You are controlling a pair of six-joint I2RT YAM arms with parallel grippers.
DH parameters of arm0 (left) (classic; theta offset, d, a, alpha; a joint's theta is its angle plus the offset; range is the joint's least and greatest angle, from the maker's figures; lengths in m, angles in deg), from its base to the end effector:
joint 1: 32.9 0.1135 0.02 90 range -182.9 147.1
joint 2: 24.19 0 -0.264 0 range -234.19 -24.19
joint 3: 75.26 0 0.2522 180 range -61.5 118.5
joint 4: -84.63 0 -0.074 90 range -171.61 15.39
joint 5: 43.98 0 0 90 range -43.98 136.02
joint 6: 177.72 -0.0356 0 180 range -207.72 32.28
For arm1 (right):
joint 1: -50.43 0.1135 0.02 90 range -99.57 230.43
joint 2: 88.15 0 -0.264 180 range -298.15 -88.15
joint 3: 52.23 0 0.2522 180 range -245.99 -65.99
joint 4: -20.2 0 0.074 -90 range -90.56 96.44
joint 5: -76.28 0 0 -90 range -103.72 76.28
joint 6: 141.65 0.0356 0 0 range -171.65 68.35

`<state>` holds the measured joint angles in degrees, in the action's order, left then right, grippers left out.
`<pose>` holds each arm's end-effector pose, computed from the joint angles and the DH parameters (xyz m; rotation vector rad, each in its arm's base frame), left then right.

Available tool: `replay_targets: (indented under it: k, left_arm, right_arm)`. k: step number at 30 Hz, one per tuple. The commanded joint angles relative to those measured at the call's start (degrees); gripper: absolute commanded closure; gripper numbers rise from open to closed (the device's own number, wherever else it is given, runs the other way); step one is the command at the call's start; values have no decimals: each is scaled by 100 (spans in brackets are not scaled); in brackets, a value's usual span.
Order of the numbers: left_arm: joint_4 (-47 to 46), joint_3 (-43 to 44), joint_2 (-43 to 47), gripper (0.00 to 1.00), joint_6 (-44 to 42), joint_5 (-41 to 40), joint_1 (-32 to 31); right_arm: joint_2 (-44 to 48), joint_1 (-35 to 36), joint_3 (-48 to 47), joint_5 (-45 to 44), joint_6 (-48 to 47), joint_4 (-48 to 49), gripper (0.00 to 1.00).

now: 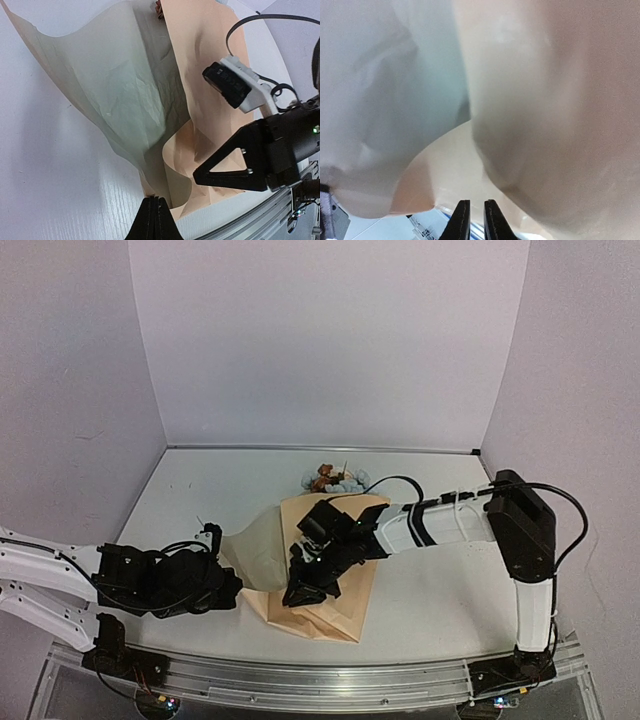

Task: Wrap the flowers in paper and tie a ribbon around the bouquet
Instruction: Fold the 2/3-folded wrapping paper at the center of the board.

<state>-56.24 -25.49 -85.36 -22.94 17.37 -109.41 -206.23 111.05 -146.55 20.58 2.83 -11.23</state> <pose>0.0648 -0.1971 0.2137 0.0264 2.3973 -0.6060 0.1955 0.3881 0.1599 0.4085 -2.7026 -1.1702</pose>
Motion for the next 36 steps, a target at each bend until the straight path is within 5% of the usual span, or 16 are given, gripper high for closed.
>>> replay_targets:
  k: [1, 25, 36]
  left_arm:
    - [-83, 36, 41, 100, 16, -62, -18]
    - [-758, 414, -163, 100, -1042, 311, -26]
    - [-1232, 465, -249, 100, -1879, 620, -46]
  right_arm:
    - [464, 108, 125, 96, -102, -194, 89]
    - [-431, 416, 165, -350, -225, -464, 98]
    - [435, 412, 191, 98, -638, -770, 97]
